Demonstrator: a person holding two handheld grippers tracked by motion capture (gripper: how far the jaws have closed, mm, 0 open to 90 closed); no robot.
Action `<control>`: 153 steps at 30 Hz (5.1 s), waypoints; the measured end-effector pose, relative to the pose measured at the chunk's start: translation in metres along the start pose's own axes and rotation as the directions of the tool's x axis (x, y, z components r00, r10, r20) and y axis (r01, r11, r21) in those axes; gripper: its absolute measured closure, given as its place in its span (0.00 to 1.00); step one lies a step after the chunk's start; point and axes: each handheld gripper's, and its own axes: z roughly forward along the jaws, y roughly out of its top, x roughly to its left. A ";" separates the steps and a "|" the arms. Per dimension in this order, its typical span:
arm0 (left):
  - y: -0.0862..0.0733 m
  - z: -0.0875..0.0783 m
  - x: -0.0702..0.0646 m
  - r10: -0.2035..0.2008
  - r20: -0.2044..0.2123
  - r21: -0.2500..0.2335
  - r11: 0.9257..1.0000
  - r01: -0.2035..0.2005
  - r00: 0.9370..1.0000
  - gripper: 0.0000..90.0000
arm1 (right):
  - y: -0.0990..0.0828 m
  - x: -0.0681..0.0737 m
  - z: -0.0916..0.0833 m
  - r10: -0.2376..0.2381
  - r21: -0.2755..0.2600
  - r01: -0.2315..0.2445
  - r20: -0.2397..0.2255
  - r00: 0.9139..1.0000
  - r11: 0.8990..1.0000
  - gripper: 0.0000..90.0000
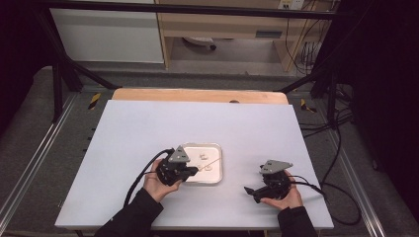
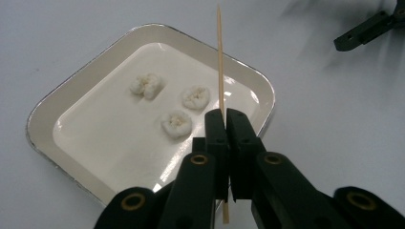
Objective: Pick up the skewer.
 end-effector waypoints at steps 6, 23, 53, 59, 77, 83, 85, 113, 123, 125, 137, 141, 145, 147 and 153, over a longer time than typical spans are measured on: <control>0.007 0.005 -0.007 0.016 0.013 0.018 1.000 -0.017 1.000 0.98 | 0.011 0.007 0.001 -0.080 0.020 0.079 0.027 0.996 0.997 0.04; 0.033 0.027 -0.027 0.094 0.042 0.086 0.992 -0.098 0.995 0.98 | 0.027 0.023 -0.005 -0.298 0.048 0.295 0.097 0.950 0.954 0.12; 0.060 0.057 -0.060 0.197 0.115 0.163 0.963 -0.214 0.974 0.98 | 0.029 0.035 0.002 -0.637 0.060 0.634 0.030 0.771 0.771 0.61; 0.059 0.057 -0.061 0.208 0.125 0.167 0.959 -0.227 0.970 0.98 | 0.029 0.034 0.002 -0.708 0.061 0.706 0.022 0.706 0.706 0.75; 0.059 0.056 -0.060 0.219 0.141 0.178 0.954 -0.243 0.965 0.98 | 0.027 0.035 0.000 -0.805 0.085 0.802 0.007 0.593 0.591 0.98; 0.060 0.057 -0.058 0.220 0.140 0.214 0.945 -0.247 0.965 0.91 | 0.028 0.038 -0.001 -0.827 0.093 0.824 -0.010 0.562 0.559 0.99; 0.062 0.056 -0.058 0.231 0.136 0.239 0.936 -0.258 0.963 0.86 | 0.029 0.038 -0.002 -0.831 0.098 0.827 -0.012 0.557 0.553 0.99; 0.070 0.075 -0.064 0.272 0.139 0.441 0.844 -0.305 0.952 0.97 | 0.042 0.048 0.000 -0.893 0.175 0.882 -0.025 0.449 0.439 0.99; 0.065 0.068 -0.064 0.281 0.112 0.430 0.851 -0.302 0.953 0.98 | 0.043 0.045 -0.006 -0.858 0.148 0.848 0.006 0.514 0.509 0.91; 0.062 0.064 -0.061 0.273 0.100 0.417 0.862 -0.289 0.957 0.98 | 0.043 0.041 -0.010 -0.831 0.122 0.824 0.020 0.555 0.553 0.86; 0.036 0.029 -0.035 0.214 0.049 0.376 0.901 -0.216 0.976 0.98 | 0.035 0.016 -0.020 -0.540 0.032 0.540 0.069 0.839 0.841 0.48; 0.027 0.015 -0.027 0.182 0.026 0.343 0.922 -0.180 0.983 0.98 | 0.032 0.013 -0.017 -0.445 0.021 0.445 0.067 0.893 0.895 0.40; 0.017 0.001 -0.021 0.147 -0.003 0.297 0.945 -0.139 0.989 0.98 | 0.031 0.010 -0.016 -0.332 -0.004 0.333 0.073 0.940 0.943 0.33; 0.011 -0.006 -0.018 0.124 -0.016 0.272 0.955 -0.115 0.992 0.98 | 0.031 0.010 -0.015 -0.279 -0.001 0.280 0.070 0.958 0.960 0.29; -0.007 -0.020 -0.009 0.063 -0.036 0.211 0.976 -0.054 0.997 0.98 | 0.032 0.009 -0.012 -0.157 0.011 0.157 0.043 0.987 0.988 0.22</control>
